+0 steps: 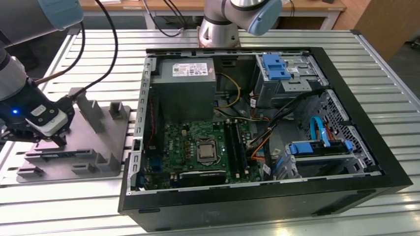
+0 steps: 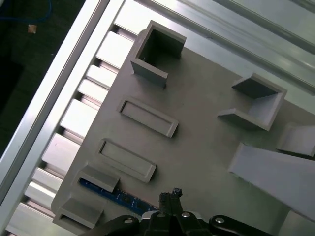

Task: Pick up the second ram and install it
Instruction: 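Pick up the second ram and move it above second insertion slot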

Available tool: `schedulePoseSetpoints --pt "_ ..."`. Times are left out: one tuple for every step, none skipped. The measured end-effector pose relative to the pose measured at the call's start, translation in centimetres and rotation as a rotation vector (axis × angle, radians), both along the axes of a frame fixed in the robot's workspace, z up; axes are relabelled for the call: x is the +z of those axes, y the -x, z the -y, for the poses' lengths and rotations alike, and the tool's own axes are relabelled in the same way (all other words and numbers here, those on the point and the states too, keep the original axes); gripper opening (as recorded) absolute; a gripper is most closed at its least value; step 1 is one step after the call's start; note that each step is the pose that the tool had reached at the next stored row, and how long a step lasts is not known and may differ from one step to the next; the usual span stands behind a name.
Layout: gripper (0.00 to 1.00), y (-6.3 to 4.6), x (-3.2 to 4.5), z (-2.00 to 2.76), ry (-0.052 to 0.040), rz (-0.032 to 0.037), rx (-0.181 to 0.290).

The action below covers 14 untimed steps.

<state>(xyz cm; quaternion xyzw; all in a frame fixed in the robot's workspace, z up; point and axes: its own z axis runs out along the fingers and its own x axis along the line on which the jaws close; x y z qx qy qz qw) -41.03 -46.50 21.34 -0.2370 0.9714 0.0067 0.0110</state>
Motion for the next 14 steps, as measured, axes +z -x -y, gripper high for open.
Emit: schedulePoseSetpoints --pt "0.1 0.0 0.0 0.0 0.0 0.0 0.012" --pt "0.1 0.0 0.0 0.0 0.0 0.0 0.024" --pt "0.1 0.0 0.0 0.0 0.0 0.0 0.036" --pt "0.1 0.0 0.0 0.0 0.0 0.0 0.049" --pt "0.1 0.0 0.0 0.0 0.0 0.0 0.061" --pt "0.1 0.0 0.0 0.0 0.0 0.0 0.073" --pt "0.1 0.0 0.0 0.0 0.0 0.0 0.085" --pt "0.1 0.0 0.0 0.0 0.0 0.0 0.096" --pt "0.1 0.0 0.0 0.0 0.0 0.0 0.108" --pt "0.1 0.0 0.0 0.0 0.0 0.0 0.121" --pt "0.1 0.0 0.0 0.0 0.0 0.0 0.133" --pt "0.1 0.0 0.0 0.0 0.0001 0.0 0.145" --pt "0.1 0.0 0.0 0.0 0.0 0.0 0.156" --pt "0.1 0.0 0.0 0.0 0.0 0.0 0.168"
